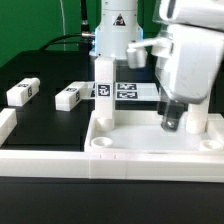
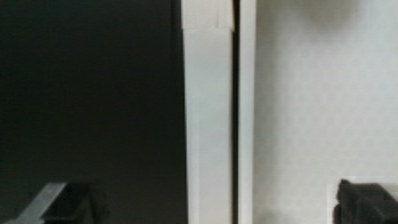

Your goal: Assemble desk

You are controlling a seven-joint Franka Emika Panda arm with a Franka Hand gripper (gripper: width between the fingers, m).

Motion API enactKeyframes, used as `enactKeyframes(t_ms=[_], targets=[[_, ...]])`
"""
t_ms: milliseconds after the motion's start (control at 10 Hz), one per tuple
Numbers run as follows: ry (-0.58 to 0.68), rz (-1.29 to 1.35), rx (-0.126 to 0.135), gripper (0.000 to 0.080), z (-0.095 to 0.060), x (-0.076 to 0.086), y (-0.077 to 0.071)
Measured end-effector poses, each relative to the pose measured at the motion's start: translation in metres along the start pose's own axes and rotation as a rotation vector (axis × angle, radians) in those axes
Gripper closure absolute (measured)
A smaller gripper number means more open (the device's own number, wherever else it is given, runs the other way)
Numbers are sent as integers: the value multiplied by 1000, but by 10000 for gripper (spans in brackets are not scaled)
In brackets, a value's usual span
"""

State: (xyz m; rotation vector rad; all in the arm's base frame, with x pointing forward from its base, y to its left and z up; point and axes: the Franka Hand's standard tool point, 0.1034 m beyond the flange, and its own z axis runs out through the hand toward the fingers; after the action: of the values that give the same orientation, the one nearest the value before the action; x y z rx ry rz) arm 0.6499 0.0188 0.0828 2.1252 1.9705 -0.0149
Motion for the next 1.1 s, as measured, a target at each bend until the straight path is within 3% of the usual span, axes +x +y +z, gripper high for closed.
enactKeyframes(t_ms=[200, 600, 800, 1100], targets=[[-9, 4, -3, 150, -6, -11, -4], [-9, 64, 4, 150, -3, -14, -6], [-40, 298, 78, 150, -1, -36, -13], [-53, 468, 86, 150, -2, -37, -13]])
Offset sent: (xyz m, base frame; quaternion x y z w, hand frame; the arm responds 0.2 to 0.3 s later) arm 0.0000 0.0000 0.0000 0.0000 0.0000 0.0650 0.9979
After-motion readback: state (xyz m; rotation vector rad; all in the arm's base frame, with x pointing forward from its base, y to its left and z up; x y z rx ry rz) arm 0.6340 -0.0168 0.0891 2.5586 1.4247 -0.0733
